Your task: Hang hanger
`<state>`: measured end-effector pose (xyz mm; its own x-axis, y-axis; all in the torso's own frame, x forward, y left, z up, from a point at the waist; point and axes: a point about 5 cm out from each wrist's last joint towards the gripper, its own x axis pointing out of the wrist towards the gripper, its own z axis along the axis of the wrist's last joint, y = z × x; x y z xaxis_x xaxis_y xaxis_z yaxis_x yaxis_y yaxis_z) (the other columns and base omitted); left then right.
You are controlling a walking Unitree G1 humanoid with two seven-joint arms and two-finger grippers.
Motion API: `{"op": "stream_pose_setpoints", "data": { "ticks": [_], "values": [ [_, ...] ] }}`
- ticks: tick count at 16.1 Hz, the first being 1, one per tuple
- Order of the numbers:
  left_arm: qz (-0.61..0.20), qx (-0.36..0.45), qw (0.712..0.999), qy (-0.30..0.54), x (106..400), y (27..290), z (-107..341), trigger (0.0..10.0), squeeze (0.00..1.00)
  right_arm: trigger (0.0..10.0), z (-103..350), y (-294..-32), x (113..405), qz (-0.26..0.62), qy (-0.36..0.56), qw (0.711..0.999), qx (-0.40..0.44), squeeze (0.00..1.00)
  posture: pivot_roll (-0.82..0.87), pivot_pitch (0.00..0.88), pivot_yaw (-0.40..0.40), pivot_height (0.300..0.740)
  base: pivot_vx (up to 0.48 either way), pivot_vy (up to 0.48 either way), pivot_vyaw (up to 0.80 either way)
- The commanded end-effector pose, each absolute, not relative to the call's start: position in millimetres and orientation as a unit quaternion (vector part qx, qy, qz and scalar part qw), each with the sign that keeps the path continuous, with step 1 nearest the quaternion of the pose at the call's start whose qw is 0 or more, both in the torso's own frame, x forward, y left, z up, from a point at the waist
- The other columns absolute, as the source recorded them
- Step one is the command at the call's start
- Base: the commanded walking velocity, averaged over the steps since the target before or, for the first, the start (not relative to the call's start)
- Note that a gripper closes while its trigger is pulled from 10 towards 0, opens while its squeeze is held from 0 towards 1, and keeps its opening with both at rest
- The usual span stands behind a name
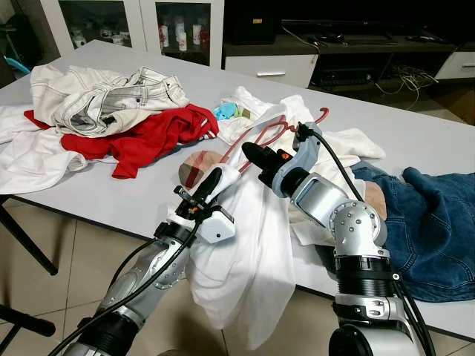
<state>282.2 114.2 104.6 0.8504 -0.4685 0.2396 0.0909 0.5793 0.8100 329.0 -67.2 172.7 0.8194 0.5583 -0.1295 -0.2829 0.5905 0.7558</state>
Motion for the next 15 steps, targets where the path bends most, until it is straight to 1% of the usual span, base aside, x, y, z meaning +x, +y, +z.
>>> {"op": "stream_pose_setpoints", "data": {
  "ticks": [1, 2, 5, 6, 7, 9, 10, 13, 15],
  "values": [
    [-0.163, 0.405, 0.861, -0.260, 283.1, 109.5, 119.6, 10.0, 1.00, 0.0, 178.7, -71.2, 333.5, 0.225, 0.168, 0.880, 0.382, 0.00, 0.00, 0.000, -0.091, 0.740, 0.000, 0.000, 0.00],
    [-0.172, 0.393, 0.864, -0.265, 281.4, 108.6, 120.7, 10.0, 1.00, 0.0, 178.7, -71.9, 333.6, 0.224, 0.167, 0.881, 0.382, 0.00, 0.00, 0.000, -0.090, 0.740, 0.000, 0.000, 0.00],
    [-0.175, 0.396, 0.863, -0.261, 281.6, 106.2, 120.0, 10.0, 1.00, 0.0, 177.8, -73.1, 333.6, 0.222, 0.167, 0.881, 0.382, 0.00, 0.00, 0.000, -0.088, 0.740, 0.000, 0.000, 0.00],
    [-0.175, 0.403, 0.861, -0.257, 282.4, 105.1, 118.8, 10.0, 0.59, 0.0, 177.7, -73.2, 333.5, 0.222, 0.166, 0.881, 0.383, 0.00, 0.00, 0.000, -0.087, 0.740, 0.000, 0.000, 0.00],
    [-0.173, 0.404, 0.860, -0.258, 282.2, 105.5, 119.0, 10.0, 0.00, 0.0, 177.1, -73.3, 333.5, 0.221, 0.166, 0.881, 0.383, 0.00, 0.00, 0.000, -0.088, 0.740, 0.000, 0.000, 0.00],
    [-0.172, 0.404, 0.859, -0.264, 281.2, 106.5, 120.2, 10.0, 0.00, 0.0, 175.8, -73.5, 333.4, 0.220, 0.167, 0.881, 0.383, 0.00, 0.00, 0.000, -0.088, 0.740, 0.000, 0.000, 0.00],
    [-0.177, 0.411, 0.850, -0.277, 278.8, 105.8, 121.8, 10.0, 0.00, 0.0, 174.9, -73.7, 333.3, 0.219, 0.167, 0.882, 0.383, 0.00, 0.00, 0.000, -0.088, 0.740, 0.000, 0.000, 0.00],
    [-0.176, 0.398, 0.854, -0.285, 274.7, 106.6, 124.1, 10.0, 0.00, 0.0, 174.2, -79.0, 335.6, 0.201, 0.155, 0.892, 0.375, 0.00, 0.00, 0.000, -0.087, 0.740, 0.000, 0.000, 0.00],
    [-0.187, 0.371, 0.866, -0.279, 271.8, 105.4, 123.4, 10.0, 0.00, 0.0, 173.1, -88.9, 340.8, 0.171, 0.140, 0.908, 0.356, 0.00, 0.00, 0.000, -0.085, 0.740, 0.000, 0.000, 0.00]
  ]
}}
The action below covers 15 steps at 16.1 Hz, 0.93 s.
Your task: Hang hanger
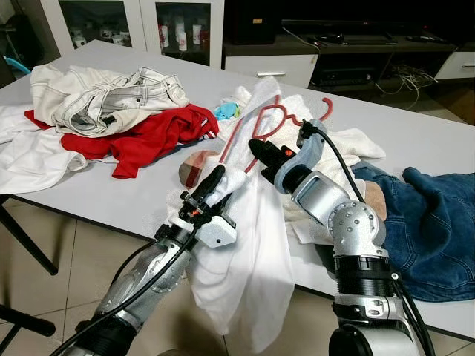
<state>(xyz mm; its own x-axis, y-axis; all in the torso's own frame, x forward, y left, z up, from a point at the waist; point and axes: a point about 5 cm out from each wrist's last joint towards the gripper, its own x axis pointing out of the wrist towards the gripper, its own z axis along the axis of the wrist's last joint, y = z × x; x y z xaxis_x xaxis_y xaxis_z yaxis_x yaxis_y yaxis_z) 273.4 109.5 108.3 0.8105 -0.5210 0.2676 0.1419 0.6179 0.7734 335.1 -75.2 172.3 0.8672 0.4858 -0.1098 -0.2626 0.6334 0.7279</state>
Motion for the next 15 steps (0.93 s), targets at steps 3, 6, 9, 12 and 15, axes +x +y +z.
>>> {"op": "stream_pose_setpoints", "data": {
  "ticks": [3, 6, 9, 12, 15],
  "values": [
    [-0.198, 0.335, 0.880, -0.272, 269.4, 104.5, 122.9, 10.0, 0.00, 0.0, 174.1, -94.7, 344.4, 0.167, 0.123, 0.929, 0.306, 0.00, 0.00, 0.000, -0.085, 0.740, 0.000, 0.000, 0.00],
    [-0.213, 0.244, 0.911, -0.255, 270.8, 107.0, 130.8, 10.0, 0.00, 0.0, 172.7, -98.1, 344.6, 0.185, 0.107, 0.949, 0.233, 0.00, 0.01, 0.000, -0.083, 0.740, 0.000, 0.000, 0.00],
    [-0.244, 0.187, 0.923, -0.233, 269.0, 108.1, 131.2, 10.0, 0.00, 0.0, 174.7, -96.0, 339.0, 0.252, 0.085, 0.949, 0.169, 0.00, 0.01, 0.000, -0.083, 0.740, 0.000, 0.000, 0.00],
    [-0.252, 0.186, 0.922, -0.228, 270.0, 110.4, 132.2, 10.0, 0.00, 0.0, 178.9, -96.3, 331.9, 0.303, 0.064, 0.941, 0.136, 0.00, 0.01, 0.000, -0.082, 0.740, 0.000, 0.000, 0.00],
    [-0.226, 0.200, 0.928, -0.217, 278.8, 121.1, 133.7, 10.0, 0.00, 0.0, 179.1, -108.4, 324.6, 0.342, 0.051, 0.934, 0.086, 0.00, 0.01, 0.000, -0.079, 0.740, 0.000, 0.000, 0.00]
  ]
}}
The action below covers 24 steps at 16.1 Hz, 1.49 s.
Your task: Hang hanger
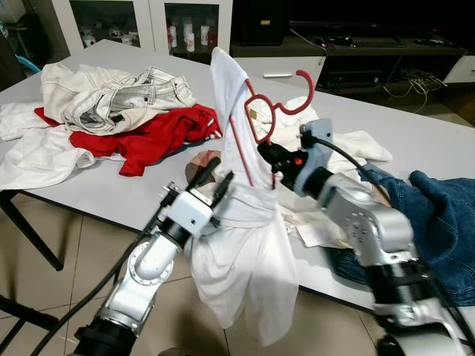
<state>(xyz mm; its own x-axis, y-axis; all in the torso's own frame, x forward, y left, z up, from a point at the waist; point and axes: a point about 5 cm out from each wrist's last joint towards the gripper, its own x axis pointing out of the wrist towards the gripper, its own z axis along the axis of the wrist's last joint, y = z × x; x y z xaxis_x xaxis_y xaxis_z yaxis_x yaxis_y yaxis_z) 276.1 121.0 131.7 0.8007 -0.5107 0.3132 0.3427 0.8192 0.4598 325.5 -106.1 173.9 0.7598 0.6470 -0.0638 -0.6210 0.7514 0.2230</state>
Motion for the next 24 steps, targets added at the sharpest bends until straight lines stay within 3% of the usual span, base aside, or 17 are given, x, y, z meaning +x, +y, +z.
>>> {"op": "stream_pose_setpoints", "data": {
  "ticks": [1, 6, 14, 17, 20, 21, 22, 24],
  "values": [
    [-0.217, 0.201, 0.931, -0.213, 281.0, 123.9, 133.8, 10.0, 0.00, 0.0, 179.1, -109.8, 322.4, 0.354, 0.050, 0.931, 0.075, 0.00, 0.01, 0.000, -0.079, 0.740, 0.000, 0.000, 0.00],
    [-0.159, 0.204, 0.945, -0.199, 292.6, 139.3, 137.3, 10.0, 0.00, 0.0, 174.0, -109.1, 304.6, 0.429, 0.055, 0.901, -0.028, 0.00, 0.00, 0.000, -0.078, 0.740, 0.000, 0.000, 0.00],
    [-0.057, 0.227, 0.955, -0.183, 304.9, 162.9, 141.9, 10.0, 0.00, 0.0, 174.3, -100.8, 287.2, 0.485, 0.050, 0.872, -0.045, 0.00, 0.01, 0.000, -0.082, 0.740, 0.000, 0.000, 0.00],
    [-0.066, 0.226, 0.955, -0.179, 306.7, 160.3, 141.0, 10.0, 0.00, 0.0, 174.0, -98.2, 282.5, 0.494, 0.047, 0.867, -0.045, 0.00, 0.00, 0.000, -0.081, 0.740, 0.000, 0.000, 0.00],
    [-0.136, 0.205, 0.948, -0.202, 299.0, 140.3, 141.1, 10.0, 0.00, 0.0, 174.6, -95.9, 285.3, 0.481, 0.045, 0.874, -0.042, 0.00, 0.00, 0.000, -0.081, 0.740, 0.000, 0.000, 0.00],
    [-0.137, 0.198, 0.949, -0.204, 297.2, 139.5, 140.8, 10.0, 0.89, 0.0, 175.1, -95.9, 286.5, 0.479, 0.044, 0.876, -0.041, 0.00, 0.00, 0.000, -0.081, 0.740, 0.000, 0.000, 0.00],
    [-0.140, 0.195, 0.949, -0.205, 295.9, 138.7, 140.3, 10.0, 1.00, 0.0, 175.2, -96.0, 287.0, 0.478, 0.044, 0.876, -0.042, 0.00, 0.00, 0.000, -0.081, 0.740, 0.000, 0.000, 0.00],
    [-0.149, 0.197, 0.947, -0.206, 293.6, 135.3, 138.6, 10.0, 1.00, 0.0, 174.5, -97.3, 287.9, 0.476, 0.046, 0.877, -0.043, 0.00, 0.01, 0.000, -0.087, 0.740, 0.000, 0.000, 0.00]
  ]
}}
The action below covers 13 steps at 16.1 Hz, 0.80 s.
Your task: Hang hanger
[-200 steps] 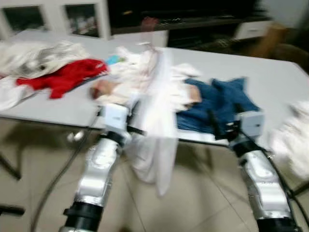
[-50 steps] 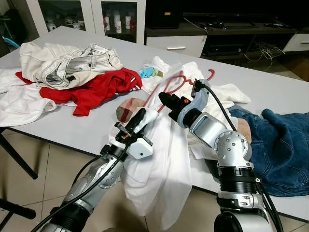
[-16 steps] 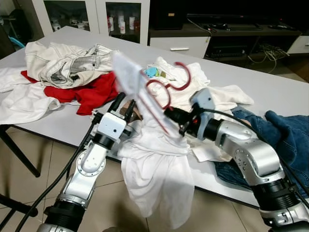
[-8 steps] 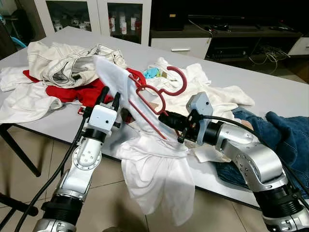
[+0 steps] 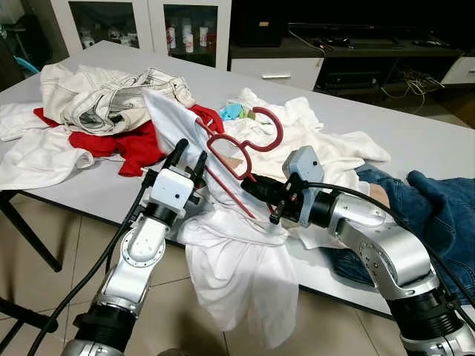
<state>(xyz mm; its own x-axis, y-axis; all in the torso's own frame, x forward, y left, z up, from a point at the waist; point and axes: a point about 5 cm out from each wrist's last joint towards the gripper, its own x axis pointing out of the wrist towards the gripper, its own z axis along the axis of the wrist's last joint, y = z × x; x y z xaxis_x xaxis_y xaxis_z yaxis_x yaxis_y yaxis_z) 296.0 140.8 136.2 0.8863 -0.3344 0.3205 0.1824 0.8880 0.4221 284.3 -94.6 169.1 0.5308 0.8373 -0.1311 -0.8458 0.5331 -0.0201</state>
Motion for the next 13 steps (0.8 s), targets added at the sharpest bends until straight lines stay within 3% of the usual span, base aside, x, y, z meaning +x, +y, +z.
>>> {"op": "stream_pose_setpoints", "data": {
  "ticks": [1, 3, 9, 10, 11, 13],
  "values": [
    [-0.147, 0.201, 0.947, -0.204, 294.0, 135.7, 138.2, 10.0, 1.00, 0.0, 174.4, -96.7, 287.4, 0.478, 0.046, 0.876, -0.043, 0.00, 0.01, 0.000, -0.088, 0.740, 0.000, 0.000, 0.00],
    [-0.126, 0.212, 0.949, -0.198, 298.6, 141.8, 139.0, 10.0, 0.00, 0.0, 173.3, -94.3, 285.1, 0.487, 0.048, 0.871, -0.043, 0.00, 0.02, 0.000, -0.091, 0.740, 0.000, 0.000, 0.00],
    [-0.142, 0.208, 0.948, -0.196, 300.5, 137.1, 139.9, 10.0, 0.00, 0.0, 171.9, -92.8, 280.3, 0.497, 0.047, 0.865, -0.042, 0.00, 0.01, 0.000, -0.088, 0.740, 0.000, 0.000, 0.00],
    [-0.150, 0.208, 0.946, -0.198, 300.7, 135.9, 140.9, 8.2, 0.00, 0.0, 169.8, -93.0, 279.4, 0.497, 0.049, 0.865, -0.046, 0.00, 0.01, 0.000, -0.084, 0.740, 0.000, 0.000, 0.00],
    [-0.154, 0.206, 0.946, -0.198, 300.6, 135.3, 140.9, 0.0, 0.00, 0.0, 170.5, -92.5, 278.1, 0.499, 0.047, 0.864, -0.044, 0.00, 0.01, 0.000, -0.084, 0.740, 0.000, 0.000, 0.00],
    [-0.151, 0.202, 0.948, -0.196, 300.6, 136.0, 140.7, 0.0, 0.00, 0.0, 173.3, -91.3, 276.8, 0.504, 0.039, 0.862, -0.041, 0.00, 0.01, 0.000, -0.082, 0.740, 0.000, 0.000, 0.00]
  ]
}}
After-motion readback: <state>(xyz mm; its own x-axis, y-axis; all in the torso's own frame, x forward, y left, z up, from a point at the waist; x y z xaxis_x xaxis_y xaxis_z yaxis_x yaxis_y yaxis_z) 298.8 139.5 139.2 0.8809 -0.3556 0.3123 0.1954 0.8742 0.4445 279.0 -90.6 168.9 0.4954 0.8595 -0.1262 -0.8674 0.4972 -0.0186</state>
